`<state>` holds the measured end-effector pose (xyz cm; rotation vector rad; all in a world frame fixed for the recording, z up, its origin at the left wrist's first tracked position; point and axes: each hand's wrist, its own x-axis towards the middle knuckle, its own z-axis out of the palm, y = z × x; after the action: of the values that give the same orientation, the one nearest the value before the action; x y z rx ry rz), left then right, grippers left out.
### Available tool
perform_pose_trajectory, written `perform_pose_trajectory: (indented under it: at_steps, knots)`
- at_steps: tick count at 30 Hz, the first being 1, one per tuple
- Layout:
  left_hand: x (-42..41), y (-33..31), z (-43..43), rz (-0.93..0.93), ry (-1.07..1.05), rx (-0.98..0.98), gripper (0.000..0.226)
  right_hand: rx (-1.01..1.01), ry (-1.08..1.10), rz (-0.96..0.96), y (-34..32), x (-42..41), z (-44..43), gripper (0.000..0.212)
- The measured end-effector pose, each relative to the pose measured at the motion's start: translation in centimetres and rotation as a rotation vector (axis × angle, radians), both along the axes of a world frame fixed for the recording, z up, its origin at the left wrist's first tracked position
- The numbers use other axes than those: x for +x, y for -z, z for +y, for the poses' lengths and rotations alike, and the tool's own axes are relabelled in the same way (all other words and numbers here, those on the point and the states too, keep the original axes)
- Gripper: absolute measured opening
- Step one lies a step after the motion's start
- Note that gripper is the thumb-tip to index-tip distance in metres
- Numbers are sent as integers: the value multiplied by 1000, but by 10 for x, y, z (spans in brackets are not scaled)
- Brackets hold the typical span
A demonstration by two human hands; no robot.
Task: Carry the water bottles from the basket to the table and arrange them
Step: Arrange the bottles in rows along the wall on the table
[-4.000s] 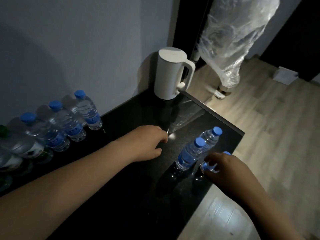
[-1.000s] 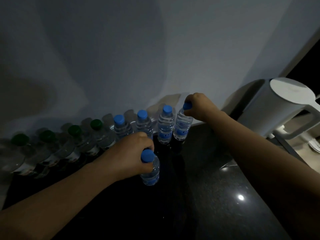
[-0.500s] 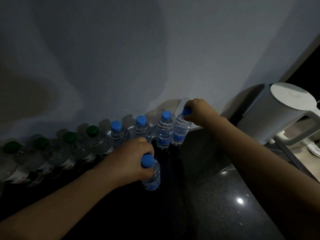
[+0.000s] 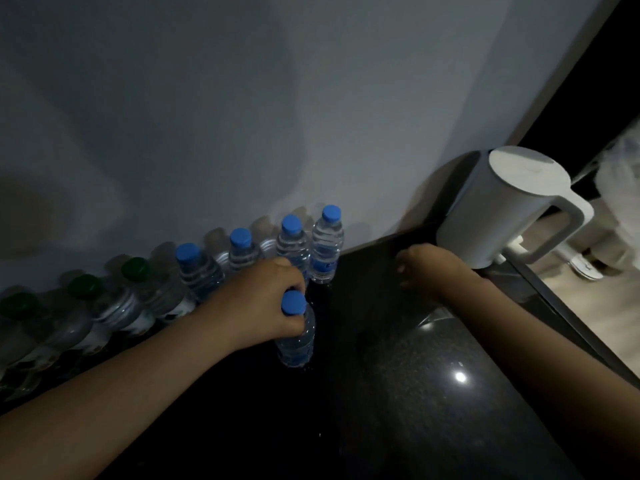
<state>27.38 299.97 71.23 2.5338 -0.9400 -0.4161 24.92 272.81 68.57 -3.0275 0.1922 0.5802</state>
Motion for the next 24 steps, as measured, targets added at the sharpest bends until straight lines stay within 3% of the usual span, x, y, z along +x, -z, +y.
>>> perform_pose_trajectory:
  at_steps: [9,17,24]
  knots:
    - [31,-12,-75,-37,76,-33,15,84,119,105,35,-81,-24,33]
    - [65,-8,-135,-144,138,16,31,144,218,58,58,-103,-33,29]
    - [90,1,-167,-198,178,73,30,192,308,58,71,-115,-39,27]
